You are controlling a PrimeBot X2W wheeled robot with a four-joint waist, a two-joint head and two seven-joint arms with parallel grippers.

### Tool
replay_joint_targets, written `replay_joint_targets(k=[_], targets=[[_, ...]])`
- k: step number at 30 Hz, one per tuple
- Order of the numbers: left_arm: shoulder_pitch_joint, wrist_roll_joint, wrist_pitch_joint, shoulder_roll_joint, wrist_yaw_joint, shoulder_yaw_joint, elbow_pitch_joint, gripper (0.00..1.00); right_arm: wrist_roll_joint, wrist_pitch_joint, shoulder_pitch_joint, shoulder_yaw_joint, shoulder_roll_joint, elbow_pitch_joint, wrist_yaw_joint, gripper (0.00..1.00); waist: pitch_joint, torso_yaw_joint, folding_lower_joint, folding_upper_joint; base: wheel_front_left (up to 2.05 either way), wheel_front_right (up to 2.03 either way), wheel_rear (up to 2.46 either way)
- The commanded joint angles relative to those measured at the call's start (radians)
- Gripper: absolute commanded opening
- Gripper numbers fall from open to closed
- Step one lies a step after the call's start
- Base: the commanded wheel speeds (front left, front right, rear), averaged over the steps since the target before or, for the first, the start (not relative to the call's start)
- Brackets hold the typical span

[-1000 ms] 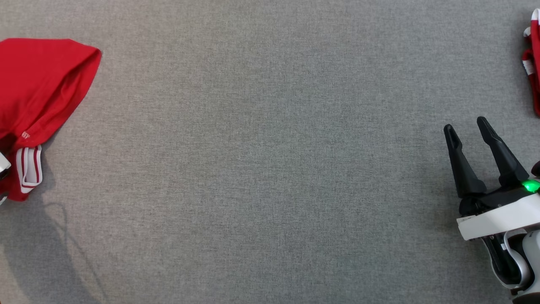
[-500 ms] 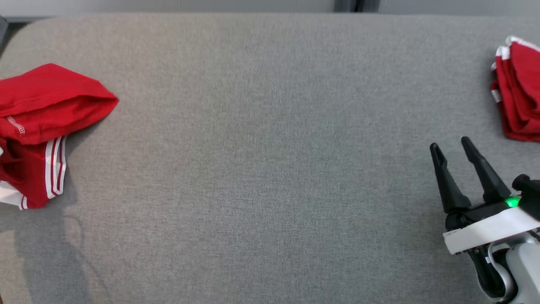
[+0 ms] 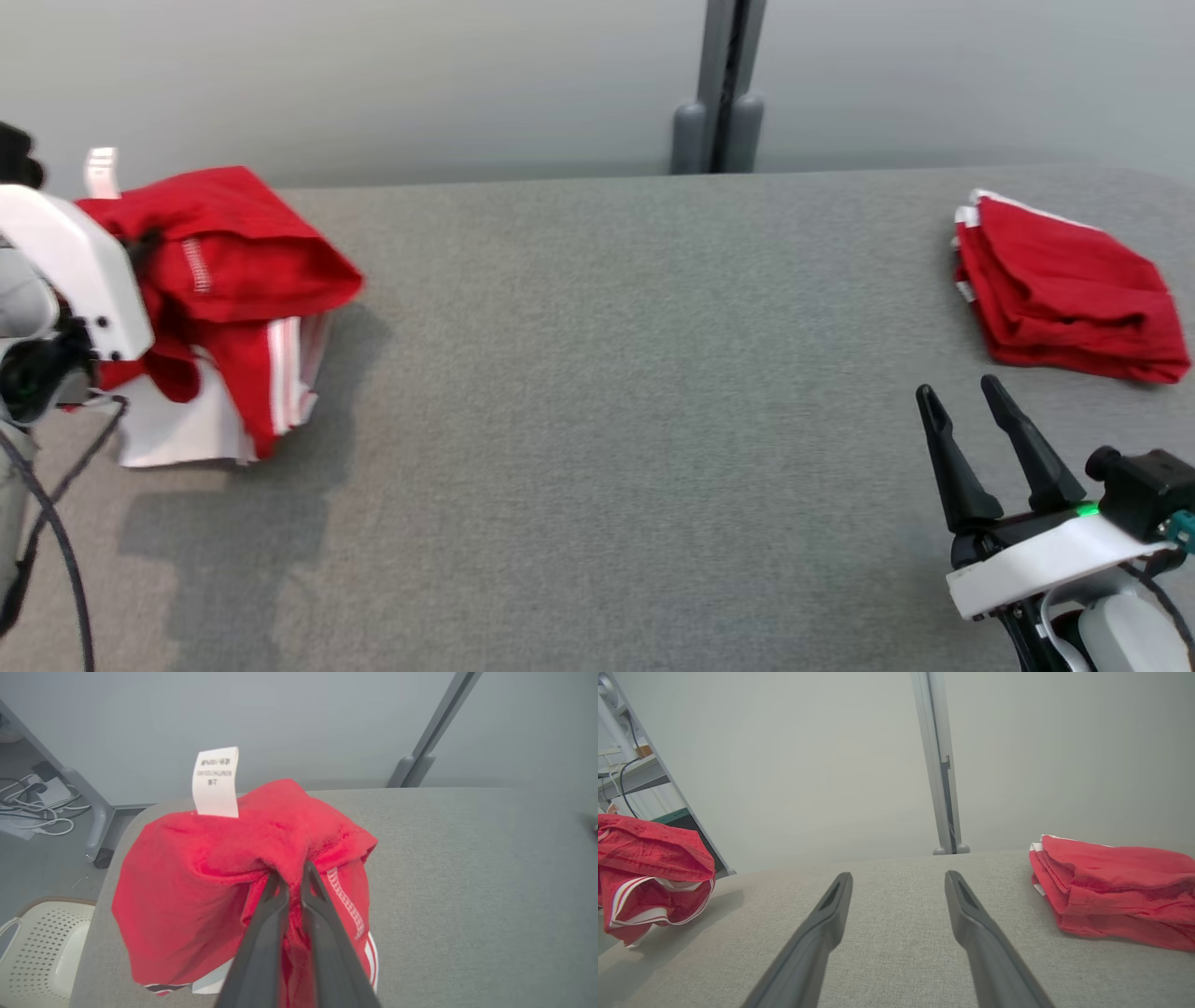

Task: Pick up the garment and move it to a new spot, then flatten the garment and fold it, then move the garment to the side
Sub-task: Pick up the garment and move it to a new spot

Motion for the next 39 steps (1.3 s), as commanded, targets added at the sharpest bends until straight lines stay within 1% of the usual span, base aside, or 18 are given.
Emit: replay_joint_targets(k=[1,5,9,13,16,18,19,22,26,28,29,32,34,36,39], targets=[[0.022,-0.028,0.018,-0.014,-0.001,-0.019,-0.043,0.00,-0.005,-0.004,0.015,-0.003,0.000,0.007,0.000,1.00,-0.051,-0.050,0.0000,0.0000,0.00,0.00,0.00],[0.060,-0.094,0.062,-0.037,-0.001,-0.049,-0.167,0.00,-0.013,-0.004,0.030,-0.005,0.008,0.009,0.000,1.00,-0.081,-0.098,0.0000,0.0000,0.00,0.00,0.00],[0.100,-0.150,0.079,-0.096,0.010,-0.049,-0.288,0.00,-0.014,-0.004,0.044,-0.011,-0.001,0.014,0.000,1.00,-0.097,-0.145,0.0000,0.0000,0.00,0.00,0.00],[0.139,-0.230,0.079,-0.184,0.058,-0.026,-0.395,0.00,-0.014,-0.004,0.046,-0.028,-0.008,0.011,0.000,1.00,-0.100,-0.180,0.0000,0.0000,0.00,0.00,0.00],[0.180,-0.265,0.079,-0.227,0.090,-0.023,-0.442,0.00,-0.011,-0.004,0.048,-0.032,-0.013,0.013,0.000,1.00,-0.097,-0.198,0.0000,0.0000,0.00,0.00,0.00],[0.217,-0.277,0.075,-0.239,0.103,-0.026,-0.454,0.00,-0.008,-0.004,0.048,-0.032,-0.014,0.014,0.000,1.00,-0.094,-0.206,0.0000,0.0000,0.00,0.00,0.00],[0.217,-0.277,0.075,-0.239,0.103,-0.026,-0.454,0.00,-0.008,-0.004,0.048,-0.032,-0.014,0.014,0.000,1.00,-0.094,-0.206,0.0000,0.0000,0.00,0.00,0.00],[0.286,-0.260,0.053,-0.240,0.108,-0.041,-0.437,0.00,-0.005,-0.004,0.045,-0.030,-0.013,0.017,0.000,1.00,-0.088,-0.215,0.0000,0.0000,0.00,0.00,0.00],[0.365,-0.234,0.003,-0.225,0.073,-0.064,-0.365,0.00,0.000,-0.004,0.039,-0.023,-0.016,0.021,0.000,1.00,-0.080,-0.220,0.0000,0.0000,0.00,0.00,0.00],[0.397,-0.225,-0.011,-0.210,0.062,-0.070,-0.303,0.42,0.000,-0.004,0.034,-0.018,-0.019,0.025,0.000,1.00,-0.078,-0.221,0.0000,0.0000,0.00,0.00,0.00],[0.409,-0.229,-0.016,-0.210,0.056,-0.071,-0.273,1.00,0.001,-0.004,0.031,-0.016,-0.020,0.026,0.000,1.00,-0.078,-0.221,0.0000,0.0000,0.00,0.00,0.00],[0.414,-0.240,-0.054,-0.204,0.039,-0.057,-0.216,1.00,0.003,-0.004,0.029,-0.013,-0.026,0.029,0.000,1.00,-0.079,-0.217,0.0000,0.0000,0.00,0.00,0.00],[0.406,-0.237,-0.087,-0.199,0.028,-0.051,-0.203,1.00,0.002,-0.004,0.034,-0.013,-0.030,0.031,0.000,1.00,-0.081,-0.211,0.0000,0.0000,0.00,0.00,0.00],[0.395,-0.231,-0.115,-0.190,0.016,-0.054,-0.217,1.00,-0.002,-0.004,0.041,-0.011,-0.030,0.031,0.000,1.00,-0.083,-0.202,0.0000,0.0000,0.00,0.00,0.00],[0.384,-0.200,-0.159,-0.159,0.006,-0.071,-0.274,1.00,-0.012,-0.004,0.040,0.002,-0.032,0.028,0.000,1.00,-0.088,-0.187,0.0000,0.0000,0.00,0.00,0.00]])
